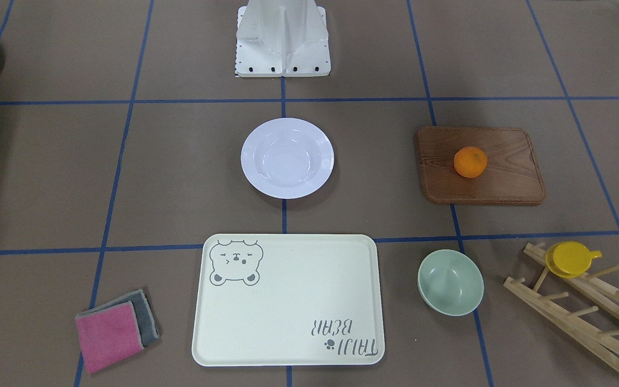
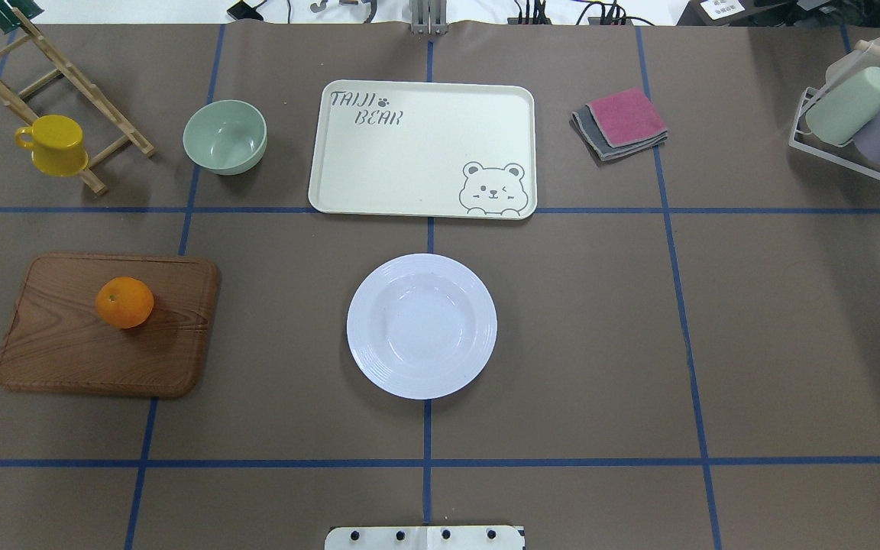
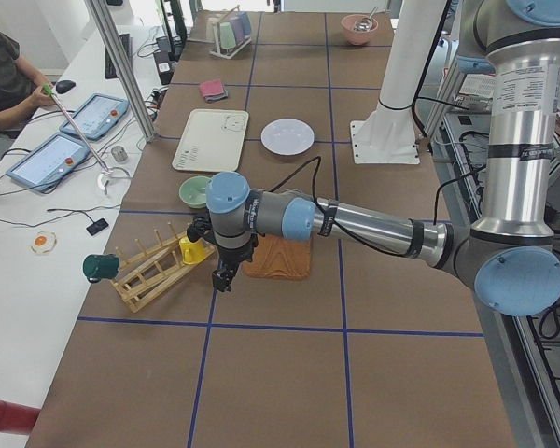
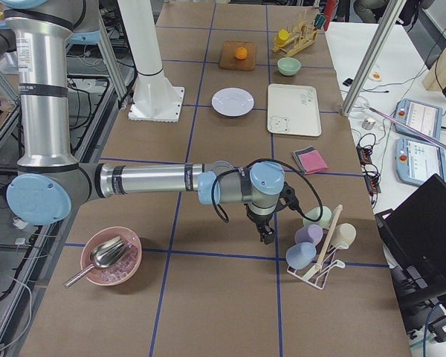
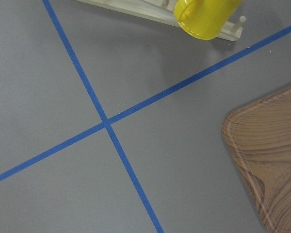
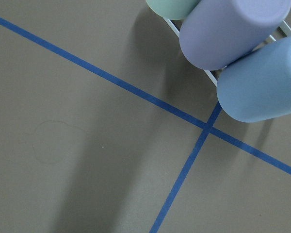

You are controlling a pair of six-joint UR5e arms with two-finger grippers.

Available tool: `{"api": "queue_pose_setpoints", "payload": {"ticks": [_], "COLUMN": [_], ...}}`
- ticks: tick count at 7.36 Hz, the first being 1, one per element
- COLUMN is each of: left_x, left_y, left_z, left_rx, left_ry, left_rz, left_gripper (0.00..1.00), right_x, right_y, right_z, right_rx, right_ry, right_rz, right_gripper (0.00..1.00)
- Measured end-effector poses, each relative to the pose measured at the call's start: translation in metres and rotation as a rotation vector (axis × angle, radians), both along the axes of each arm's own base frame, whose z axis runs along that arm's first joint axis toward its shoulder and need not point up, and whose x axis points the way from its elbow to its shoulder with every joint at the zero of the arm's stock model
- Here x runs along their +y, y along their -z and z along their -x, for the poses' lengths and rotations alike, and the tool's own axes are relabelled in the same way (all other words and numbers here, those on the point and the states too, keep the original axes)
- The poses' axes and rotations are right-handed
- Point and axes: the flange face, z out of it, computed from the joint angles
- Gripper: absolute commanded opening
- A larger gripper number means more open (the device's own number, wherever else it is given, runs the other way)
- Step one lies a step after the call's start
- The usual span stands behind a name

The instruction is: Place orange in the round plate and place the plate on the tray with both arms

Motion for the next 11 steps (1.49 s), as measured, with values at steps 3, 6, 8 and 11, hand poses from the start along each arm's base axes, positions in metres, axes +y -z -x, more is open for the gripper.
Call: {"api": "queue_pose_setpoints", "payload": {"ticks": [3,6,8,11], "left_x": [0.009,0.012,0.011,-0.005], "left_y": [0.0,0.005,0.005,0.037], "left_z": [-0.001,-0.004,-0.01,-0.103], "left_rx": [0.009,0.015,0.008,-0.011], "left_ry": [0.011,0.037,0.042,-0.034], "left_rz": [0.005,0.023,0.039,0.055], "left_gripper": [1.0,1.0,1.0,1.0], "right_x": [0.0,0.0,0.0,0.002], "right_y": [0.0,0.005,0.007,0.009], "right_z": [0.0,0.0,0.0,0.001], "right_rx": [0.002,0.001,-0.001,-0.01], "right_ry": [0.0,0.0,0.0,0.002], "right_rz": [-0.001,-0.011,-0.015,-0.018], "right_gripper": [1.0,1.0,1.0,1.0]}}
